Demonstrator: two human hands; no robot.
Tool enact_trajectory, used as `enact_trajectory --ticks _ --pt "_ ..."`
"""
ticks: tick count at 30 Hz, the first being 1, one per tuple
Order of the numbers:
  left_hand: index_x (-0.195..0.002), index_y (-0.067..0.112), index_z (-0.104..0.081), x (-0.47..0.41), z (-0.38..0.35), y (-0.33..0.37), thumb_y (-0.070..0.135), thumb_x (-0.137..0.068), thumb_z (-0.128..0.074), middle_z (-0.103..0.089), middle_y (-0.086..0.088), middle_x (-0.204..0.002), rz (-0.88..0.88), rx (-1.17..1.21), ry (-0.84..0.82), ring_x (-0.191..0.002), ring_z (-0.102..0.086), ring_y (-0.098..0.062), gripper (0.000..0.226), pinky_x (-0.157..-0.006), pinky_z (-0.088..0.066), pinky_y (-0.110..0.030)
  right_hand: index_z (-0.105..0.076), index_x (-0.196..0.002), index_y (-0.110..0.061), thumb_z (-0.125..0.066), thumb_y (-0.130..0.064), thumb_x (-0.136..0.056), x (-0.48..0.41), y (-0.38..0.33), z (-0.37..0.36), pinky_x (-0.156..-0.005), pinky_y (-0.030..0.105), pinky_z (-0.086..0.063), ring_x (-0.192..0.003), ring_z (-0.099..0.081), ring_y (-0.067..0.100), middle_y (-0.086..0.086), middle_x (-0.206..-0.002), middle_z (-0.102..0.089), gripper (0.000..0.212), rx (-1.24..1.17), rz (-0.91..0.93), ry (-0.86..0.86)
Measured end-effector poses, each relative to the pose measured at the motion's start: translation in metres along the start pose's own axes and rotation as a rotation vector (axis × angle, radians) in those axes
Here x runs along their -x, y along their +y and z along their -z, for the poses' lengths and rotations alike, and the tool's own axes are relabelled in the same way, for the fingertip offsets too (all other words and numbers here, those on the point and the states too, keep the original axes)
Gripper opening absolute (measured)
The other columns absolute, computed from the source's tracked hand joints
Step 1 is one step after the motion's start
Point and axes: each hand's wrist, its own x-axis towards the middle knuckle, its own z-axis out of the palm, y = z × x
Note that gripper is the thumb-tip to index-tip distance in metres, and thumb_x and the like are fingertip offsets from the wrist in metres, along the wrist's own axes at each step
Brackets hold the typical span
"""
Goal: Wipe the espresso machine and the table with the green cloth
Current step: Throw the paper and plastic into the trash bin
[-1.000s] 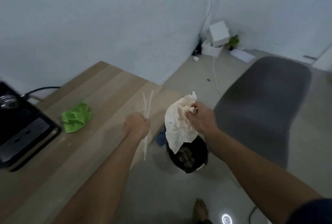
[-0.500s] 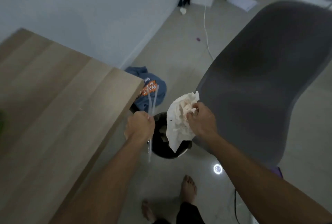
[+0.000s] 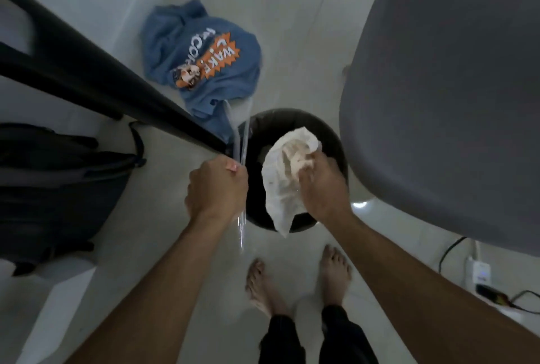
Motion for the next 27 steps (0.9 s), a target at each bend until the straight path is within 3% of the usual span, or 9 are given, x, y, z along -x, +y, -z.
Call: enact_trajectory --ticks 5,7,9,13,20,23,27 --pt "-0.082 0.029 -0.067 -0.031 -0.051 -0.034 0.034 -0.082 -0.054 -0.069 0.0 -0.084 -0.003 0.04 -0.059 -0.084 -0.064 -0.026 0.014 -0.079 -0.054 -0.042 -0.016 -0.152 -0.023 -0.037 -0.037 -0.099 -0.035 0.047 -0.049 -0.103 0.036 -0.035 -0.131 -0.038 0.025 0.007 -0.149 -0.027 0.059 0.113 0.101 -0.034" --pt "-0.088 0.029 -0.069 -0.039 -0.066 -0.041 0.035 -0.084 -0.055 -0.07 0.0 -0.087 -0.015 0.031 -0.073 -0.087 -0.064 -0.025 0.015 -0.081 -0.054 -0.042 -0.021 -0.151 -0.017 -0.033 -0.043 -0.096 -0.041 0.065 -0.06 -0.114 0.047 -0.024 -0.141 -0.025 0.03 0.011 -0.152 -0.028 0.062 0.367 0.149 0.041" --pt "-0.09 0.03 -0.069 -0.046 -0.08 -0.045 0.036 -0.085 -0.055 -0.07 -0.001 -0.089 -0.02 0.019 -0.085 -0.087 -0.064 -0.024 0.016 -0.082 -0.054 -0.042 -0.027 -0.149 -0.014 -0.034 -0.046 -0.091 -0.043 0.082 -0.068 -0.114 0.054 -0.015 -0.143 -0.02 0.034 0.014 -0.151 -0.032 0.066 0.558 0.202 0.104" --pt "-0.092 0.03 -0.068 -0.057 -0.102 -0.045 0.037 -0.085 -0.056 -0.07 0.0 -0.09 -0.025 0.011 -0.115 -0.088 -0.064 -0.024 0.015 -0.081 -0.054 -0.042 -0.034 -0.147 -0.011 -0.042 -0.045 -0.089 -0.042 0.107 -0.072 -0.113 0.05 -0.01 -0.142 -0.026 0.036 0.016 -0.149 -0.037 0.068 0.727 0.296 0.151" --pt "-0.082 0.028 -0.066 -0.078 -0.145 -0.022 0.035 -0.088 -0.055 -0.067 -0.003 -0.092 -0.028 -0.007 -0.131 -0.085 -0.063 -0.027 0.014 -0.076 -0.054 -0.04 -0.039 -0.145 -0.009 -0.051 -0.042 -0.086 -0.044 0.111 -0.076 -0.112 0.047 -0.011 -0.14 -0.031 0.033 0.014 -0.149 -0.039 0.068 0.756 0.301 0.214" --pt "-0.089 0.022 -0.066 -0.087 -0.171 -0.019 0.034 -0.09 -0.054 -0.065 -0.004 -0.092 -0.005 -0.071 -0.181 -0.08 -0.06 -0.025 0.017 -0.07 -0.052 -0.036 -0.04 -0.144 -0.009 -0.05 -0.041 -0.087 -0.045 0.112 -0.078 -0.112 0.044 -0.01 -0.139 -0.033 0.032 0.013 -0.149 -0.04 0.067 0.75 0.303 0.231" --pt "-0.111 0.019 -0.062 -0.09 -0.195 -0.029 0.051 -0.086 -0.056 -0.061 -0.008 -0.109 0.007 -0.318 -0.483 -0.099 -0.058 -0.03 0.041 -0.075 -0.042 -0.032 -0.04 -0.144 -0.009 -0.044 -0.041 -0.088 -0.045 0.111 -0.075 -0.111 0.042 -0.01 -0.137 -0.037 0.033 0.013 -0.149 -0.04 0.064 0.702 0.309 0.21"
